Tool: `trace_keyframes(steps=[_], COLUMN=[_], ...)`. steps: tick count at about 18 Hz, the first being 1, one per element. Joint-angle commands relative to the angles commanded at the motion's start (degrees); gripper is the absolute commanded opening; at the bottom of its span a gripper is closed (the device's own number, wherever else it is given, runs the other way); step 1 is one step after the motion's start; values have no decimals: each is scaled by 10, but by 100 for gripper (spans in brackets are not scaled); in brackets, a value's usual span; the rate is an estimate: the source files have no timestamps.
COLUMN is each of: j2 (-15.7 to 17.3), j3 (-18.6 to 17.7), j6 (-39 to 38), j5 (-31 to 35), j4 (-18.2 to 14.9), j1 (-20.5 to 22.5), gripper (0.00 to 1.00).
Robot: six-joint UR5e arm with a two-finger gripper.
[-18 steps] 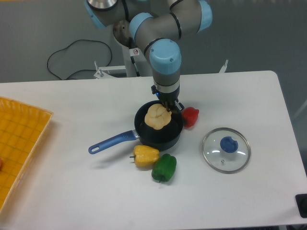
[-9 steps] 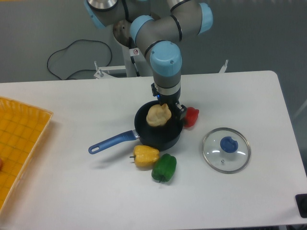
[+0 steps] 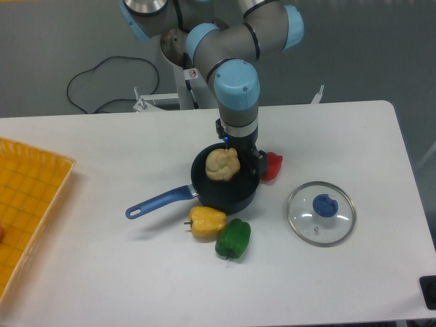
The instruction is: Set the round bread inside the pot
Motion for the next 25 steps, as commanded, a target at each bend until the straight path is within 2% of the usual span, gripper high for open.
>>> trace_keyframes(steps=[6, 9, 12, 16, 20, 25], j2=[-44, -50, -72, -111, -123, -121], j3=[88, 109, 143, 185, 193, 188], j6=[4, 8, 8, 10, 57, 64], j5=[-1, -14, -65, -66, -64, -66], j4=[-2, 0, -2, -4, -5, -4], j1=[34, 54, 75, 77, 88, 96], gripper=[100, 100, 100, 100, 100, 100])
